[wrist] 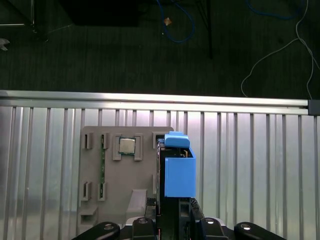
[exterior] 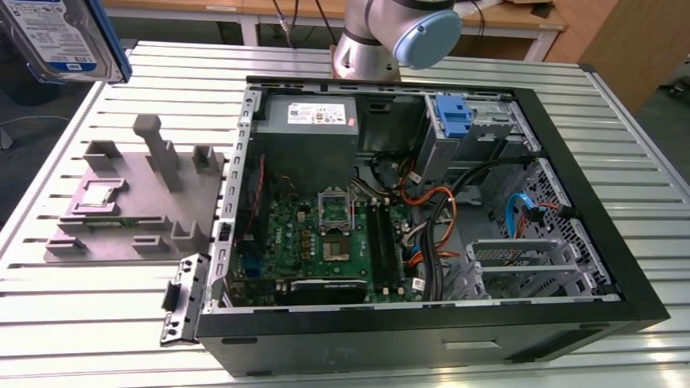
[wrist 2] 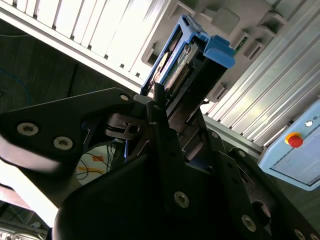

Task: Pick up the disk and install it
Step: 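Pick up the disk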

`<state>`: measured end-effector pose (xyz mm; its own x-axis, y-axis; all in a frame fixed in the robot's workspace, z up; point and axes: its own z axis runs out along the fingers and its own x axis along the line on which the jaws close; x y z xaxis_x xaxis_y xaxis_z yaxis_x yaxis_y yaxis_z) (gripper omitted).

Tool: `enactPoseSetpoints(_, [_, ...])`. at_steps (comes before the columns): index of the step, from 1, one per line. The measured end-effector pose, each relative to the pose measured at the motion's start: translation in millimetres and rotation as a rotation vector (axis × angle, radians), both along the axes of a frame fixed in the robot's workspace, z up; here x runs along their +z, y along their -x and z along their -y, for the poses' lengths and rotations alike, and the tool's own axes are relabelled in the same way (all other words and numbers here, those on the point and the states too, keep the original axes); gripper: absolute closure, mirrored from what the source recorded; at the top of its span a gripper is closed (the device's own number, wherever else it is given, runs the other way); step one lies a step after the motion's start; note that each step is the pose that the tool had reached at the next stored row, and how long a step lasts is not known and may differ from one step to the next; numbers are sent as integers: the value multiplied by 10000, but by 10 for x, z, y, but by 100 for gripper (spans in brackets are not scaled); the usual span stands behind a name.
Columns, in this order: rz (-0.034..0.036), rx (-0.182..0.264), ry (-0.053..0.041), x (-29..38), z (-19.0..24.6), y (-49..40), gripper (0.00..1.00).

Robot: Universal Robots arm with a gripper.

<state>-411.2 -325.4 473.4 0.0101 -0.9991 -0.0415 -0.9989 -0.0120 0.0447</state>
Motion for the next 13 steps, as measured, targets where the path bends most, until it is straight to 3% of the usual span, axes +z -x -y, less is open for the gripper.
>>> enactPoseSetpoints(13, [0, 0, 2, 52, 0, 0, 65])
